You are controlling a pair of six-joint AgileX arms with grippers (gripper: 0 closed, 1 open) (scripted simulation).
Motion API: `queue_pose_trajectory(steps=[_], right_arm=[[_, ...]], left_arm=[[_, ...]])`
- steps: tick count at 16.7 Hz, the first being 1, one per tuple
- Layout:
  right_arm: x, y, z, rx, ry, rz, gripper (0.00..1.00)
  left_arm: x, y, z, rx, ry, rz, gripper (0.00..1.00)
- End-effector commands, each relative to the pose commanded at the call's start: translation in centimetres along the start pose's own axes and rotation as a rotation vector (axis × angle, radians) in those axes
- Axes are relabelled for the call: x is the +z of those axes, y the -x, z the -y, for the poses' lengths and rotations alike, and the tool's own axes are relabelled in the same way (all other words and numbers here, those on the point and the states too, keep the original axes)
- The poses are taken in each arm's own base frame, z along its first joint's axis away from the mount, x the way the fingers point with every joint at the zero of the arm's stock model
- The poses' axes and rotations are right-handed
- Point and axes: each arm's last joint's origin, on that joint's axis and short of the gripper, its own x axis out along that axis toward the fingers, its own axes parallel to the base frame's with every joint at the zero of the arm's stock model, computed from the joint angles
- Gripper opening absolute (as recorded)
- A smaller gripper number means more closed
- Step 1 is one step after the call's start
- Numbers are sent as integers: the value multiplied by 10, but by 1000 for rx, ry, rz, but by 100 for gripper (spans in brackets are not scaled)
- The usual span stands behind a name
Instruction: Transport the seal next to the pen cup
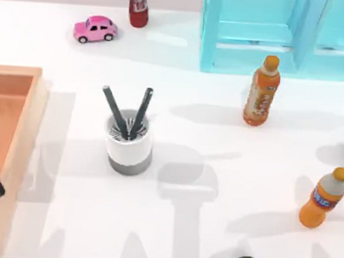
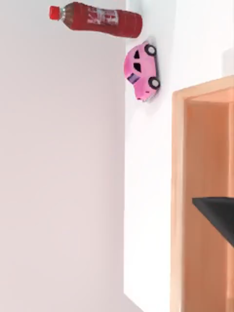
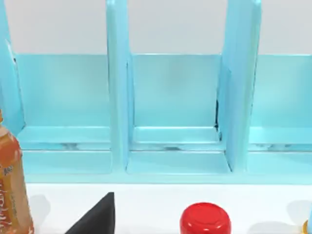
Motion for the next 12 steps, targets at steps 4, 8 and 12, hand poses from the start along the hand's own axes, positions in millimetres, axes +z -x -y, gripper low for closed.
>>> queue_pose_trajectory(steps=[4,8,12], right_arm=[[5,0,0,-1,0,-28,100],[37,-5,0,-4,2,-188,100],[89,-32,0,-8,4,-450,100]], left_arm=[[0,0,0,0,0,0,100],[0,0,0,0,0,0,100],[0,0,0,0,0,0,100]])
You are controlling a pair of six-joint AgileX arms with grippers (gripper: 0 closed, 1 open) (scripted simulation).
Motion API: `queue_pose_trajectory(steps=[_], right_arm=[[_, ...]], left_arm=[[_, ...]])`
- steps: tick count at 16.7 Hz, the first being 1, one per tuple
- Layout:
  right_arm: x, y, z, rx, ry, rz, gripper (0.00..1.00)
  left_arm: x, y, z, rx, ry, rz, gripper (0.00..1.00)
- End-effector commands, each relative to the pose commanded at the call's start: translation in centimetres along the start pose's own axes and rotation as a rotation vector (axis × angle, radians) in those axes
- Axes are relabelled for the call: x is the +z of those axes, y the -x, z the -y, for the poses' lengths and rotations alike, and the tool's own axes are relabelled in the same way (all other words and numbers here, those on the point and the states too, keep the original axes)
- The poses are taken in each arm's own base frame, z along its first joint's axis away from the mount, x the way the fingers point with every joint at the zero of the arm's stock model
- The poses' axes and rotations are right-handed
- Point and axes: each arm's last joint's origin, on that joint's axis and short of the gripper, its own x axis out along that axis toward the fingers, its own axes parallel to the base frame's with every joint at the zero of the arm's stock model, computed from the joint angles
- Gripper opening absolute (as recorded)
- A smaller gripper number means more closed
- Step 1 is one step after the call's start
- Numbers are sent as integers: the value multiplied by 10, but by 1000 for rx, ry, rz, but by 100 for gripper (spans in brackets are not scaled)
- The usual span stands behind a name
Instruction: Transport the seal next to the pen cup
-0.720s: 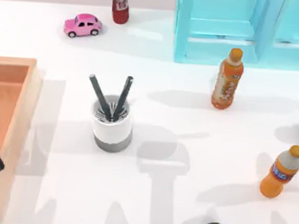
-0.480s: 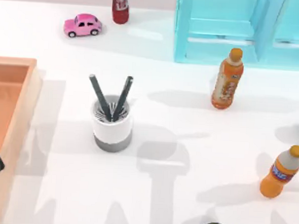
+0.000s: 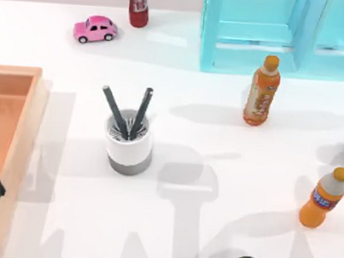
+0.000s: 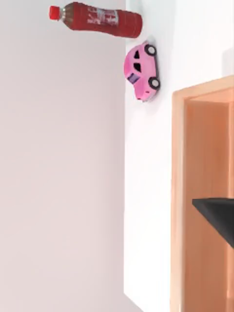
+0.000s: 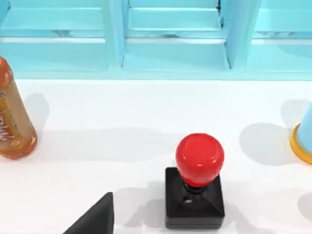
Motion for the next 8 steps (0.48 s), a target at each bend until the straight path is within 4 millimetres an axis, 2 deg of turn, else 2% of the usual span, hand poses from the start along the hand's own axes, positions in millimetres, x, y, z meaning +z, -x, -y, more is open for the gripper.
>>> queue_pose_trajectory(steps=[2,4,8], right_arm=[[34,-13,0,-2,1,-158,100],[65,-37,0,-3,1,-325,100],[108,-107,1,-2,0,-654,100]], left_arm=[[0,0,0,0,0,0,100],[0,0,0,0,0,0,100],[0,0,0,0,0,0,100]])
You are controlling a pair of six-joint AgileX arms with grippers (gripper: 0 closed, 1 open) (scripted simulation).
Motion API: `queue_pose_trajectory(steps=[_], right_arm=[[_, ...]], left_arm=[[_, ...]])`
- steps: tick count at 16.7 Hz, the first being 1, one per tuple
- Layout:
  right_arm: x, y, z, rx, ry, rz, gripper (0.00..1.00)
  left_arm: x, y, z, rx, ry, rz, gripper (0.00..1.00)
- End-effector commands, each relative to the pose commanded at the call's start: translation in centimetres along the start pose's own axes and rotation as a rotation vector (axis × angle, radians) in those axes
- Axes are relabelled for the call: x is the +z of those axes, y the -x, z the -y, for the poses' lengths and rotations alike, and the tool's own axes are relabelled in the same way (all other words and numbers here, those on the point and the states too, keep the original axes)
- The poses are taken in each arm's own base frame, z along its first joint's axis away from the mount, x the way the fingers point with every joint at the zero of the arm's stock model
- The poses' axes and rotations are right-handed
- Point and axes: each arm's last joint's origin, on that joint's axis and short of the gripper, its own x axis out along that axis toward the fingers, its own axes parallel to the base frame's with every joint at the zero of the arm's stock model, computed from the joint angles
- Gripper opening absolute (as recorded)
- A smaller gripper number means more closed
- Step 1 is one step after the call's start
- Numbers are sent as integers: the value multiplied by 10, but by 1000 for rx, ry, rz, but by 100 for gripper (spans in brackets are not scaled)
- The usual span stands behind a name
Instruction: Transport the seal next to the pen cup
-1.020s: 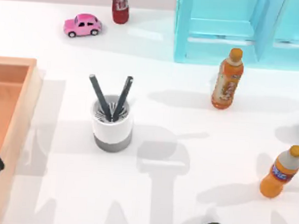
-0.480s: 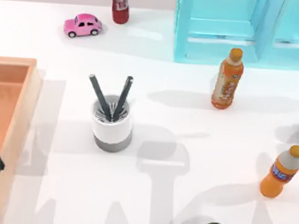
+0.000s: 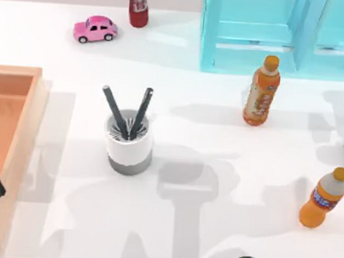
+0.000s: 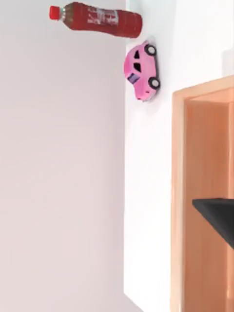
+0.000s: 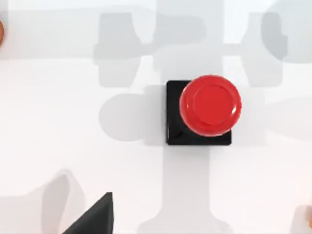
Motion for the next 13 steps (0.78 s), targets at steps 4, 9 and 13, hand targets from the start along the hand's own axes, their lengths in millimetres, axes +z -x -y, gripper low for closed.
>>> queue_pose_trajectory(steps=[4,9,13], right_arm=[[52,-49,1,3,-1,-264,100],[76,-91,2,6,-2,-448,100],[78,-95,2,6,-3,-467,100]], left_arm=[[0,0,0,0,0,0,100],[0,0,0,0,0,0,100],[0,0,0,0,0,0,100]])
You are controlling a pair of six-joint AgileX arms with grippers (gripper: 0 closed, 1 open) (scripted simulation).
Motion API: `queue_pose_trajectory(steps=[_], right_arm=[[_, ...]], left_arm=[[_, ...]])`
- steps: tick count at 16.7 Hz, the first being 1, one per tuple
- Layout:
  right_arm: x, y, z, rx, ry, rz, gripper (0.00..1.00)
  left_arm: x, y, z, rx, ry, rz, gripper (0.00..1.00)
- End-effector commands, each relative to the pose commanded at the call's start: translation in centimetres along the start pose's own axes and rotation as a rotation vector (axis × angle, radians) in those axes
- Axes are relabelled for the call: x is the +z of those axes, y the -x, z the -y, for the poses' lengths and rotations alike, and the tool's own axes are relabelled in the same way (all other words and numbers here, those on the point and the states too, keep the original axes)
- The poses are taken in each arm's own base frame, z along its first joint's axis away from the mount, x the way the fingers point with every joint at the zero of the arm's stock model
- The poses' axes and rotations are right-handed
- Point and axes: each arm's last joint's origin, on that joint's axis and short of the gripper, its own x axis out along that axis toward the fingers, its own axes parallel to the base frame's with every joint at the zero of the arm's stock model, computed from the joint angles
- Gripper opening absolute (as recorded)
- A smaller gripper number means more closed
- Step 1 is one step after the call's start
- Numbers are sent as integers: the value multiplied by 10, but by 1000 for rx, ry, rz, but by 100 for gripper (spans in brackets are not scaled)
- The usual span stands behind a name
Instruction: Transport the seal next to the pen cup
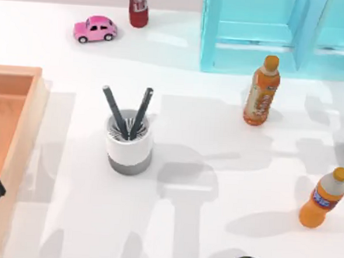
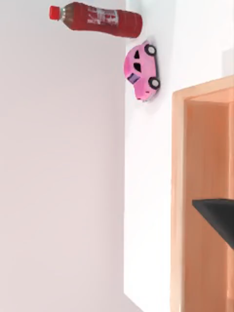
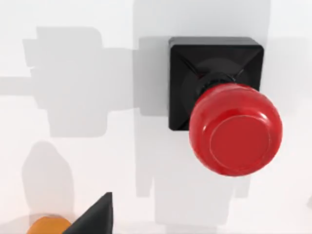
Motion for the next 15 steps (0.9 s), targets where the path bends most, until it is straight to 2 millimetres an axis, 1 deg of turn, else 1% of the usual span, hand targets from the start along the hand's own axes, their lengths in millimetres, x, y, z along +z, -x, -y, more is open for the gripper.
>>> queue_pose_trajectory(steps=[3,4,6,10,12,13,15], right_arm=[[0,-1,-2,0,4,1,100],[0,-5,-1,0,2,0,100],[1,-21,-1,0,-1,-5,100],[4,-71,0,0,0,13,100],[1,-91,0,0,0,5,100],[0,-97,0,0,0,2,100],[0,-100,0,0,0,0,100]], left_arm=[[0,0,0,0,0,0,100],[0,0,0,0,0,0,100],[0,0,0,0,0,0,100],[0,0,0,0,0,0,100],[0,0,0,0,0,0,100],[0,0,0,0,0,0,100],[0,0,0,0,0,0,100]])
